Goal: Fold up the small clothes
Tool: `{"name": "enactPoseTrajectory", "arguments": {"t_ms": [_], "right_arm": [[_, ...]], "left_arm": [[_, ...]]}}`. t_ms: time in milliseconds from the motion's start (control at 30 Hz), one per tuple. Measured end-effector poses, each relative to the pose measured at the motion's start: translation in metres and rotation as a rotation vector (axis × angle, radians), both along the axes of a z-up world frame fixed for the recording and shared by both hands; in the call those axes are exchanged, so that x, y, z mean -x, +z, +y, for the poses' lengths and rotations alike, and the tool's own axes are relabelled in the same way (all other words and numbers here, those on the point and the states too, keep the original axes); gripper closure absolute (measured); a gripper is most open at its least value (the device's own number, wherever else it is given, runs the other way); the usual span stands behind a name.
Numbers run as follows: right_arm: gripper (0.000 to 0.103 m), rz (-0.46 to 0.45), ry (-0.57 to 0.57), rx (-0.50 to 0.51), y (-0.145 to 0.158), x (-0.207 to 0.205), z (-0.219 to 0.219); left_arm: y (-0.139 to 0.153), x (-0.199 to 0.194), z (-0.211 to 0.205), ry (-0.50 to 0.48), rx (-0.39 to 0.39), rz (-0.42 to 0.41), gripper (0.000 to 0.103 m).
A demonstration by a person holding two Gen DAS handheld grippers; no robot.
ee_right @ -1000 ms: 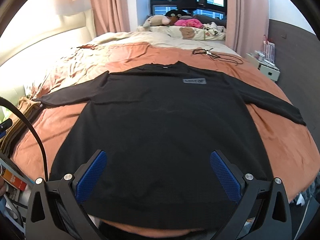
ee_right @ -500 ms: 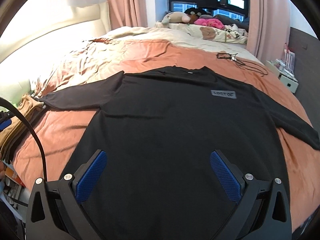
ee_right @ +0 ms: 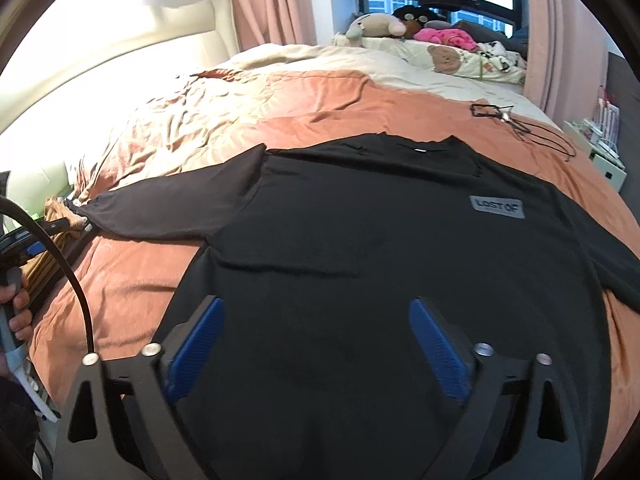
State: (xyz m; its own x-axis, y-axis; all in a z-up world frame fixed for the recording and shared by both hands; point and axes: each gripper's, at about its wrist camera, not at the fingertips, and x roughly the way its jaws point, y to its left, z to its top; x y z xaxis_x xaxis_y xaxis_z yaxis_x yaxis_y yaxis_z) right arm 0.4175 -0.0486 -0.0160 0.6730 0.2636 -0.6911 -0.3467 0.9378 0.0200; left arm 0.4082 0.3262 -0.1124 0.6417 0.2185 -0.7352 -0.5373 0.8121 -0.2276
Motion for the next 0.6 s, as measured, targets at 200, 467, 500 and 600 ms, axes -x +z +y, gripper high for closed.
{"name": "enactPoseTrajectory", "arguments": {"t_ms": [200,467,500,600], "right_arm": [[0.019,0.026,0.022,-0.007,-0.005,-0.027,0.012],[0.034,0.089,0.039,0.005,-0.021,-0.066,0.034],[0.038,0.092,0.03,0.013,-0.024,-0.071,0.037],[0.052,0.113,0.026,0.012,-0.03,-0.085,0.045]], "left_arm": [[-0.025,-0.034,0.019,0.081,0.026,0.061,0.02],[-0.05,-0.069,0.036,0.193,-0.017,0.138,0.02],[-0.053,-0.072,0.04,0.212,-0.022,0.149,0.02],[-0.064,-0.08,0.053,0.272,-0.026,0.192,0.029]]}}
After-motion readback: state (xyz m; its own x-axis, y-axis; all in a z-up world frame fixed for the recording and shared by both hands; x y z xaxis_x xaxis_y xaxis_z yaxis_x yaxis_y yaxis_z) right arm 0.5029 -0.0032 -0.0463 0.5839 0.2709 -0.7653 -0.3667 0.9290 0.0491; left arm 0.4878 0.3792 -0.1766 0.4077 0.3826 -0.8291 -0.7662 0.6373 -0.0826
